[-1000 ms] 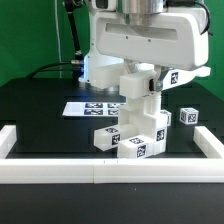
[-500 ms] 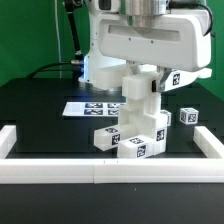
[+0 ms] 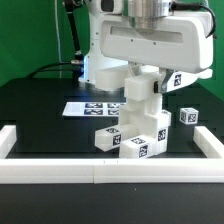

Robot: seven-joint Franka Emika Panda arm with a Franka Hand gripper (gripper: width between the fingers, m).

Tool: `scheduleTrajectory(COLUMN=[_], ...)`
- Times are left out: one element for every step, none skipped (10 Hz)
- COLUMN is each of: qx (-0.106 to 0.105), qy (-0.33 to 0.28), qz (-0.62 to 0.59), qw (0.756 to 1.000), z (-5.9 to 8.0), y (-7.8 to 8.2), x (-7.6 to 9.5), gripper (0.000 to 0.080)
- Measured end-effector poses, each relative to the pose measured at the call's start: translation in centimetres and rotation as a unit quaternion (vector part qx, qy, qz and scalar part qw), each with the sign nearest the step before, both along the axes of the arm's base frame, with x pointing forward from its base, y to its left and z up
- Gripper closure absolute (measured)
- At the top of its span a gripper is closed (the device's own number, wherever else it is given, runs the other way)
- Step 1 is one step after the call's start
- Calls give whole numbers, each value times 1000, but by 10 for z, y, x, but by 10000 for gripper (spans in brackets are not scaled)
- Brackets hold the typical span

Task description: Assemble chair

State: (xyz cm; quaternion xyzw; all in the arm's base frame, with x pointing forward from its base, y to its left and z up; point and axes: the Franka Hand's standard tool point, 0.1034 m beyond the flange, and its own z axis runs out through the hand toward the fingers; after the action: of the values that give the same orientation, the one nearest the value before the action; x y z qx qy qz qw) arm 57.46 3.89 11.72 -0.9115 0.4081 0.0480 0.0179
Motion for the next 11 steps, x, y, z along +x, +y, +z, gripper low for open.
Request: scheduleTrajectory(qx=[0, 0, 0, 0, 0, -1, -1, -1, -1, -1, -1], qy=[0, 0, 0, 0, 0, 0, 0, -1, -1, -1, -1], qz=[0, 0, 0, 0, -3, -7, -7, -8, -10, -12, -11], qw=[1000, 1000, 1000, 1000, 1000, 1000, 1000, 1000, 1000, 1000, 1000], z=[0, 0, 0, 0, 0, 0, 0, 0, 1, 1, 1], y=[0, 0, 0, 0, 0, 0, 0, -2, -3, -5, -4], x=[0, 0, 0, 0, 0, 0, 1, 1, 1, 1, 1], gripper=[511, 511, 511, 511, 511, 511, 511, 511, 511, 510, 510])
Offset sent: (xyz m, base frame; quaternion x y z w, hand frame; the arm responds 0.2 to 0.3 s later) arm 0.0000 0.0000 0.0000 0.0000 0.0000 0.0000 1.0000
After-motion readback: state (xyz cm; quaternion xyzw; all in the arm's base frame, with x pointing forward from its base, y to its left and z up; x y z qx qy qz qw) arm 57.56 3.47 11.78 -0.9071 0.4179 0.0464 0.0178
